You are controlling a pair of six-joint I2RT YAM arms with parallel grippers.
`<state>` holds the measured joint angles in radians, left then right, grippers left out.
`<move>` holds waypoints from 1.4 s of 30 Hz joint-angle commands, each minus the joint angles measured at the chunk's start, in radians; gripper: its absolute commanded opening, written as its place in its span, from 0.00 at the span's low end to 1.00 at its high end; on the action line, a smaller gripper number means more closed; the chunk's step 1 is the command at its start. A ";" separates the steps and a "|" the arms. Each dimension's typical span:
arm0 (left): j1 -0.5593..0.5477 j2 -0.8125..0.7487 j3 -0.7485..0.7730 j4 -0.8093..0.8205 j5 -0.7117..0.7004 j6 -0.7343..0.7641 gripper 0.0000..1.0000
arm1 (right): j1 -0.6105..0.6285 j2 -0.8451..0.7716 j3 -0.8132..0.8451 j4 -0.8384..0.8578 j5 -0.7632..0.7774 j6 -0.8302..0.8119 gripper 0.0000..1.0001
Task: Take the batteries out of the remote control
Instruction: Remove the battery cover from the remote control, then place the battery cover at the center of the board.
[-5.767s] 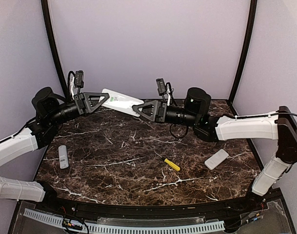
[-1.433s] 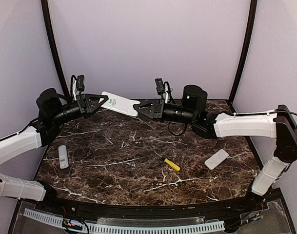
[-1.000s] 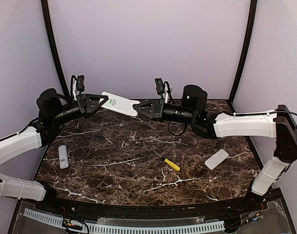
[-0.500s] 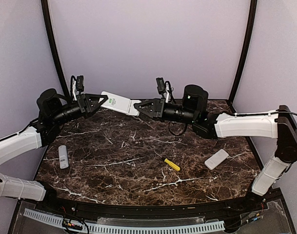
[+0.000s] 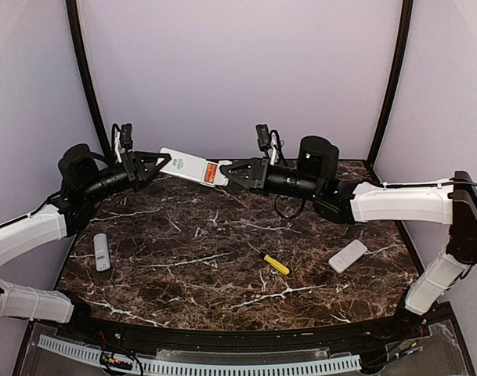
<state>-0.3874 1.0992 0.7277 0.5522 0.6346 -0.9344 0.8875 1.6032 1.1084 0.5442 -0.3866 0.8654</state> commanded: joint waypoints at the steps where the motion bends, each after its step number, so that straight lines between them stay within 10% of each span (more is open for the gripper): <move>1: 0.019 -0.030 -0.025 0.034 0.008 -0.017 0.00 | -0.007 -0.053 -0.024 -0.022 0.052 -0.033 0.00; 21: 0.301 -0.009 0.162 -0.525 0.309 0.391 0.00 | -0.158 -0.218 -0.049 -0.595 0.351 -0.317 0.00; 42: 0.299 0.012 0.135 -0.593 0.287 0.503 0.00 | -0.289 0.268 0.214 -1.042 0.654 -0.308 0.00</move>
<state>-0.0879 1.1099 0.8726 -0.0654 0.8875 -0.4274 0.6018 1.8072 1.2606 -0.3916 0.1726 0.5514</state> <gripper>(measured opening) 0.148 0.041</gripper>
